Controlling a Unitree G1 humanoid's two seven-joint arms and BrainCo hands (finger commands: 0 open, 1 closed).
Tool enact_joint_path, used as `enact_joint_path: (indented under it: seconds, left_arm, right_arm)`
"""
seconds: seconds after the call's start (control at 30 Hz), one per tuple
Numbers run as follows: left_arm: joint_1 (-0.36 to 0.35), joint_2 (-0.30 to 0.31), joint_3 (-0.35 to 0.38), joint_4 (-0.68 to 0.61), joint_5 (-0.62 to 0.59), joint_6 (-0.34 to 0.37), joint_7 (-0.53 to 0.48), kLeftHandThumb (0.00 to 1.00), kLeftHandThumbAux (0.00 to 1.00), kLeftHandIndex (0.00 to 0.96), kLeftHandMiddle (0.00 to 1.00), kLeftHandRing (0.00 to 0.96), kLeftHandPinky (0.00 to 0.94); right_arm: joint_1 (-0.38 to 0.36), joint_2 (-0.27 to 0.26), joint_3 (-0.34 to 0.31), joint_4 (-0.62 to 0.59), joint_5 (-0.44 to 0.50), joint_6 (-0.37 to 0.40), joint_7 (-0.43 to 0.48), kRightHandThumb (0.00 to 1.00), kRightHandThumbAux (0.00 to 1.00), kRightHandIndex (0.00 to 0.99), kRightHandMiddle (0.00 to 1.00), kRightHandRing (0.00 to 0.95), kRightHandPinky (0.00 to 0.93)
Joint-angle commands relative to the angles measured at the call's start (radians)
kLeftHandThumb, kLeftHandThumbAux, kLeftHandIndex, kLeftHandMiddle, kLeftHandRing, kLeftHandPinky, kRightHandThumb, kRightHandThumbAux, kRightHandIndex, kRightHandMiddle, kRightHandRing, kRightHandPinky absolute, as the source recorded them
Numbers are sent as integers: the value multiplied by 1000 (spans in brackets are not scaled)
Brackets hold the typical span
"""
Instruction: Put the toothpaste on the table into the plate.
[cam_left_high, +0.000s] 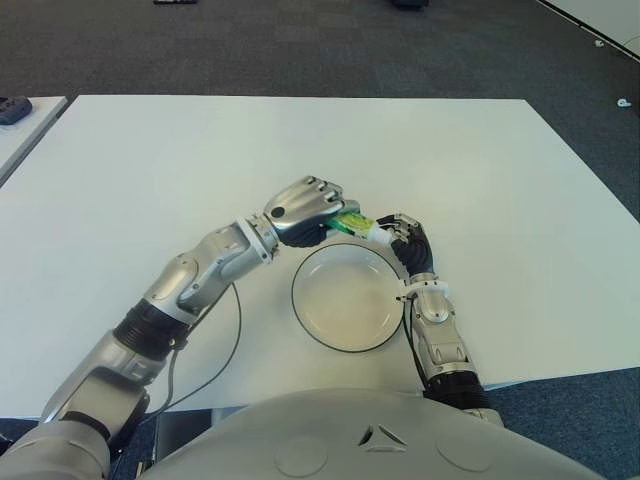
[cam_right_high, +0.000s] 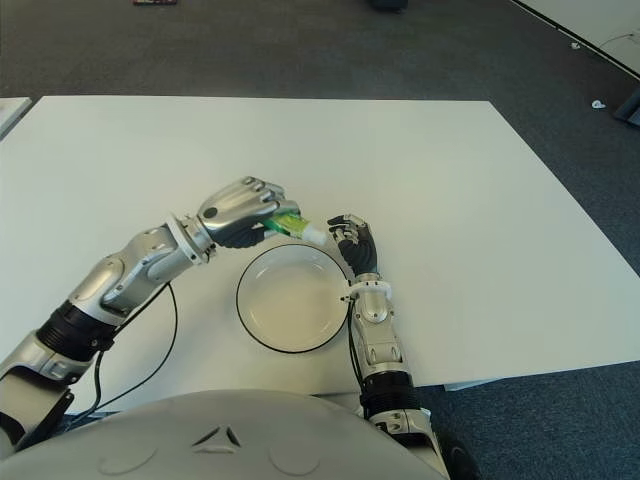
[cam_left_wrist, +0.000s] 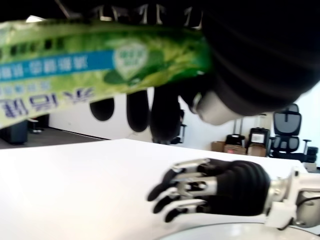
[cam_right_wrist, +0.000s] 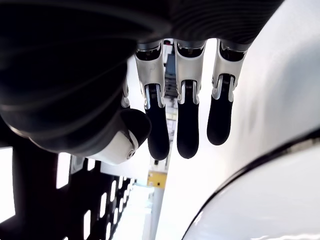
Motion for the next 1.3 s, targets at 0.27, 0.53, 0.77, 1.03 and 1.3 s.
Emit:
enact_joint_path:
  seconds: [0.27, 0.53, 0.77, 1.03, 1.3]
  left_arm:
    - [5, 9, -69, 73, 110, -93, 69, 714, 707, 441, 883, 872, 865]
    - [18, -4, -113, 151, 141, -147, 117, 713, 707, 441, 886, 873, 870]
    - [15, 0, -146, 163, 165, -173, 115, 713, 708, 441, 892, 884, 884]
    - [20, 10, -166, 180, 169, -212, 117, 710, 709, 441, 889, 891, 883]
    - [25, 10, -145, 202, 117, -251, 137, 707, 713, 439, 785, 767, 728]
  right_arm:
    - [-10, -1, 4, 31, -10, -22, -16, 709, 732, 415, 404, 393, 411]
    - [-6, -5, 4, 30, -17, -28, -29, 707, 732, 416, 409, 396, 411]
    - [-6, -9, 5, 36, -16, -41, -34, 707, 732, 416, 412, 400, 415]
    - [-6, -8, 4, 39, -6, -46, -31, 709, 732, 416, 416, 406, 421]
    - [-6, -6, 3, 40, -5, -44, -36, 710, 732, 416, 414, 398, 413]
